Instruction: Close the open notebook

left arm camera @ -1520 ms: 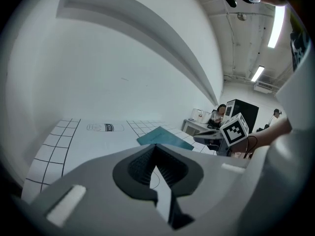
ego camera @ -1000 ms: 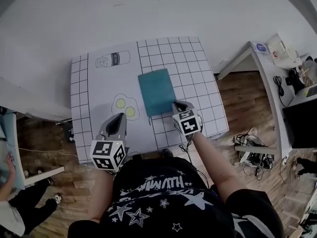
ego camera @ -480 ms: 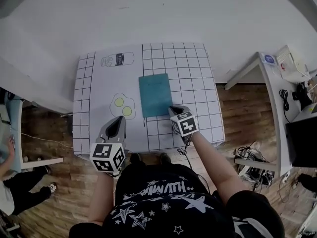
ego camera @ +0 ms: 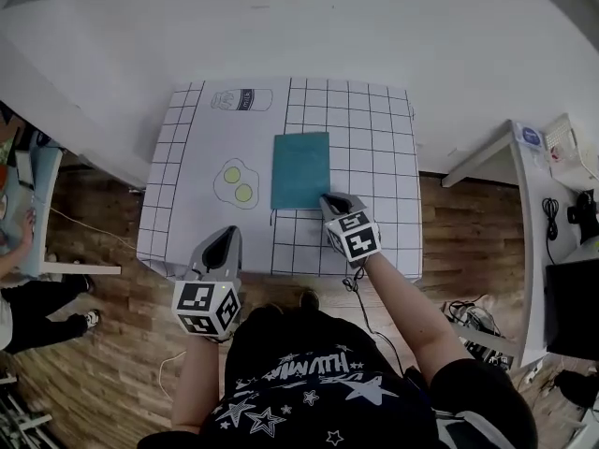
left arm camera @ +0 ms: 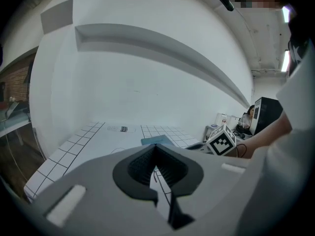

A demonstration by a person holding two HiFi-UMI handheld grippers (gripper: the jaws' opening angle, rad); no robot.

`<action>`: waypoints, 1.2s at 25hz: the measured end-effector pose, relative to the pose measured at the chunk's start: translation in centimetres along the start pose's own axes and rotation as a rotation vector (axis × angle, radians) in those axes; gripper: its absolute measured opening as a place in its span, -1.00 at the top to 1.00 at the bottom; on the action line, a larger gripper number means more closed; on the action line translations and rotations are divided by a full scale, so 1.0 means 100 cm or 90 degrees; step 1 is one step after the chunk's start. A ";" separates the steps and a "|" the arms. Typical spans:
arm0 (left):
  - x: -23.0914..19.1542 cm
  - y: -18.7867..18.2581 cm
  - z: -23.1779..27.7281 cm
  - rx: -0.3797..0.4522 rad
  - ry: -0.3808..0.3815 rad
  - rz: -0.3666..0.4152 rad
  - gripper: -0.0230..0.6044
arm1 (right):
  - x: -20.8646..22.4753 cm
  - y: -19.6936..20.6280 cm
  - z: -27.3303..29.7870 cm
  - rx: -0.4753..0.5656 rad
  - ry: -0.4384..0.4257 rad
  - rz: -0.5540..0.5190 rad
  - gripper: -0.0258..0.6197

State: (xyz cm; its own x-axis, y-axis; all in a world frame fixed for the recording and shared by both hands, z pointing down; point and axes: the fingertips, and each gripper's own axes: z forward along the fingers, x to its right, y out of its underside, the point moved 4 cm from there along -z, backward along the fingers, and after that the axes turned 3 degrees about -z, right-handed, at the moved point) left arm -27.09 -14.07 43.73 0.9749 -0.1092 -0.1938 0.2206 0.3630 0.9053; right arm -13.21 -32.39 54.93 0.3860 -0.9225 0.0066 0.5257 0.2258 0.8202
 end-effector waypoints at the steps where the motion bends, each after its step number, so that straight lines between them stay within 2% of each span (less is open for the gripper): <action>1: 0.003 0.003 -0.004 -0.001 -0.001 0.005 0.90 | -0.002 -0.003 -0.005 0.021 0.001 0.006 0.86; 8: 0.013 0.023 -0.033 0.008 -0.016 -0.006 0.90 | -0.029 -0.033 -0.051 0.148 -0.030 -0.043 0.87; 13: 0.022 0.037 -0.069 0.028 -0.027 -0.030 0.90 | -0.060 -0.034 -0.086 0.219 -0.035 -0.032 0.87; 16: 0.029 0.049 -0.097 0.034 -0.029 -0.034 0.90 | -0.088 -0.027 -0.102 0.221 -0.060 -0.017 0.87; 22: 0.045 0.069 -0.152 0.049 -0.045 -0.053 0.90 | -0.150 -0.016 -0.136 0.207 -0.103 -0.052 0.87; 30: 0.077 0.102 -0.215 0.063 -0.035 -0.059 0.90 | -0.199 0.026 -0.197 0.197 -0.112 -0.059 0.87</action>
State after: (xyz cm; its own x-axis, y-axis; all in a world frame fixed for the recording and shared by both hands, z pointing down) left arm -16.73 8.63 43.34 0.9470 -0.1895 -0.2594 0.3027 0.2561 0.9180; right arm -4.55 -7.29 45.62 0.1969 -0.9804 -0.0001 0.2885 0.0578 0.9557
